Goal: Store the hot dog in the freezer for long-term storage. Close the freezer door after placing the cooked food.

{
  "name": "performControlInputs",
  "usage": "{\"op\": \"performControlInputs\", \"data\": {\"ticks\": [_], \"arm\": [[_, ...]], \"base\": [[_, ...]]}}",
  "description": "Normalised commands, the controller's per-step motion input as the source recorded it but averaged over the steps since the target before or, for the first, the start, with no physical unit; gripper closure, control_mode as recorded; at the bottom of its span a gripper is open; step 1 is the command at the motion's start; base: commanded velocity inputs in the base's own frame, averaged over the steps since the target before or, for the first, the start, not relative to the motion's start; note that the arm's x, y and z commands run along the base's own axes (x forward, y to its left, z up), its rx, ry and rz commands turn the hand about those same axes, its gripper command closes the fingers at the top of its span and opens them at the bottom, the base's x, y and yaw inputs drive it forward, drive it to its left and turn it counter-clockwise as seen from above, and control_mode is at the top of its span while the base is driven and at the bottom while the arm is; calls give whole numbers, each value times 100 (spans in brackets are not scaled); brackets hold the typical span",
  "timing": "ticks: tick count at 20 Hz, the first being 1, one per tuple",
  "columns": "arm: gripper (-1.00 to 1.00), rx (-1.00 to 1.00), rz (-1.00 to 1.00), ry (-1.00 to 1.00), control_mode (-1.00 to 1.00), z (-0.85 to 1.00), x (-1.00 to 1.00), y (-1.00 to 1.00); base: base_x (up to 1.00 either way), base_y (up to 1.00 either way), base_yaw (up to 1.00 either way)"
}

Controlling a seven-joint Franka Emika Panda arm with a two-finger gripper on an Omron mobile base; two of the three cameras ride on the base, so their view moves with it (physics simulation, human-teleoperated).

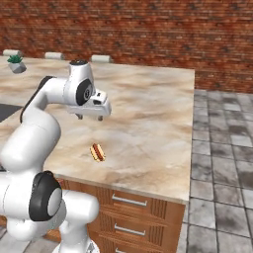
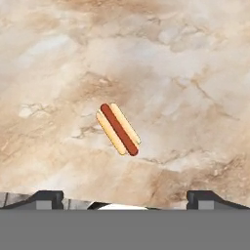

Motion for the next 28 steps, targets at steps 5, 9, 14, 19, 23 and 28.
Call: {"op": "performControlInputs", "data": {"ticks": [5,9,14,19,23,28], "arm": [[-100,-5,28,10,-100,-92,66,-7],[-100,-6,31,20,-100,-87,13,0],[-100,-9,32,31,-100,-72,0,9],[-100,-10,43,19,-100,-52,0,0],[-100,0,32,0,-100,-16,0,0],[-100,1,12,0,-100,-22,13,6]], "base": [[0,0,0],[0,0,0],[0,0,0],[0,0,0],[0,0,0],[0,0,0]]}}
